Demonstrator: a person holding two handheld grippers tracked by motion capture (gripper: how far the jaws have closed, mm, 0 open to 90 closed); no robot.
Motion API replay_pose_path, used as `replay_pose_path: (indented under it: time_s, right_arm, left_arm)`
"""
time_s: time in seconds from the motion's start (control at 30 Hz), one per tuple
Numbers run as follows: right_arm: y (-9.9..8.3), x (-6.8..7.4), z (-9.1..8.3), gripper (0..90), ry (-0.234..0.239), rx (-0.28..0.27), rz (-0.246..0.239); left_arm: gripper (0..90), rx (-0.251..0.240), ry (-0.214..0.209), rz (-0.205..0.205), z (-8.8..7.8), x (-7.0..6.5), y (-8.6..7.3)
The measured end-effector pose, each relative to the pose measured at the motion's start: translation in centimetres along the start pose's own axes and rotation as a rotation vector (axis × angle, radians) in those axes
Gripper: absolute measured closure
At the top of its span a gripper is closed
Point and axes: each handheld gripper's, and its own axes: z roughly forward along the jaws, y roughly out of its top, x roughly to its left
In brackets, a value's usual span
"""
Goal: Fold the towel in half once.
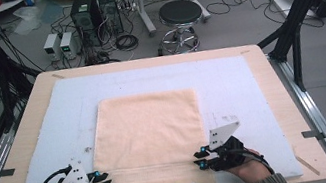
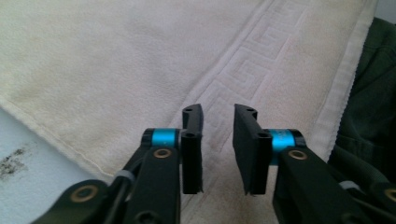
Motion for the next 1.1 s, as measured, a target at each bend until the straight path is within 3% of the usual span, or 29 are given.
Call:
replay_pose_path:
  time_s: [0.1,0.2,0.27,0.47,0.53,0.63,0.77,0.83,0.9,1.03,1.1]
  right_arm:
    - [-0.3,0.3,0.6,72.9,0.023,0.027,-0.008]
    - [-0.6,0.3,1.3,74.9,0.045,0.071,-0.017]
    - [-0.7,0.4,1.5,74.8,0.046,0.089,-0.024]
    - [-0.4,0.3,1.2,74.2,0.046,0.047,-0.017]
    - [-0.2,0.3,1.2,72.5,0.059,0.040,-0.023]
    - [0.0,0.6,1.2,68.7,0.084,0.033,-0.041]
    - [-0.3,0.8,1.9,68.9,0.076,0.079,-0.054]
    - [-0.4,0.8,2.2,77.7,0.078,0.078,-0.052]
    - [-0.3,0.6,2.1,85.9,0.085,0.080,-0.059]
    - [0.3,1.0,1.1,86.8,0.075,0.058,-0.082]
    - [0.7,1.4,0.1,86.6,0.070,0.032,-0.095]
  left_arm:
    - [71.8,0.032,-0.018,0.005,0.6,0.1,-0.2]
    - [79.7,0.095,-0.068,0.005,1.5,0.1,-0.6]
    - [80.1,0.087,-0.070,0.000,1.6,0.1,-0.7]
    - [73.0,0.063,-0.062,0.005,1.3,0.0,-0.5]
    - [69.2,0.040,-0.069,0.023,1.1,-0.2,-0.3]
    - [67.2,0.049,-0.079,0.042,1.3,-0.4,-0.3]
    - [77.4,0.081,-0.096,0.051,2.0,-0.5,-0.4]
    - [86.0,0.092,-0.098,0.060,2.0,-0.5,-0.2]
    - [87.8,0.097,-0.088,0.072,1.9,-0.7,0.0]
    - [88.3,0.034,-0.095,0.048,0.8,-0.9,0.4]
    - [88.3,0.008,-0.096,0.059,0.0,-1.0,0.6]
